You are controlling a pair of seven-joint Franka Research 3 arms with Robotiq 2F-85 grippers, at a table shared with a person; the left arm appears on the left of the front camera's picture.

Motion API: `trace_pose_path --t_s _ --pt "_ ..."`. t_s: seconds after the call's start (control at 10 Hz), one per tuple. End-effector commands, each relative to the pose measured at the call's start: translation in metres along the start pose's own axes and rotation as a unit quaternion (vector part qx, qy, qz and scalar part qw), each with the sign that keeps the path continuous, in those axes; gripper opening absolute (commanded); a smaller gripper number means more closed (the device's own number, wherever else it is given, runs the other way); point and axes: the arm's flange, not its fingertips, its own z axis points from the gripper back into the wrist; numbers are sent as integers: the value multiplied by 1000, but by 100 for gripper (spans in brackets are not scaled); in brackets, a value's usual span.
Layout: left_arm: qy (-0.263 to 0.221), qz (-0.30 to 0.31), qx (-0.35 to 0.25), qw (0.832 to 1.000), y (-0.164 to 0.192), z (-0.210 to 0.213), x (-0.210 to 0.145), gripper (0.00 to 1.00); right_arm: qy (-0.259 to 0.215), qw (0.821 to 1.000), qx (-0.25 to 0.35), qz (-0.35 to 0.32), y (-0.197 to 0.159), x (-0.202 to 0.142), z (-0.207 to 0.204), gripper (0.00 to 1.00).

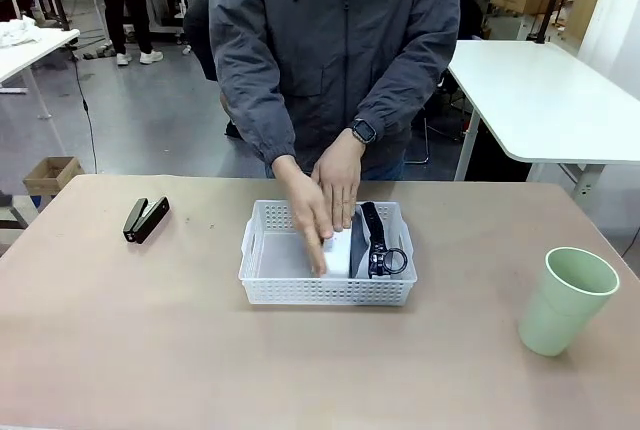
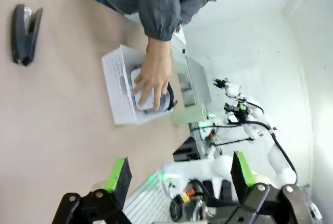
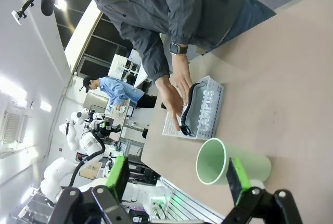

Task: Efficiently arrange items inside the basket to fit them all.
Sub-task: Pick up the Digital clock and place it inside the Organizing basket.

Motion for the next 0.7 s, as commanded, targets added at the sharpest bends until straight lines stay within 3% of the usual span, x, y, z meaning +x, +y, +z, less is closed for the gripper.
trace_pose_path --t_s 0.0,0.1,0.6 --pt "43 28 0 999 13 0 30 100 -8 1000 10 14 1 2 1 100" --pt "0 0 0 1000 0 0 0 100 -8 1000 10 14 1 2 1 100" --pt "0 0 0 1000 0 0 0 100 -8 1000 10 14 1 2 1 100"
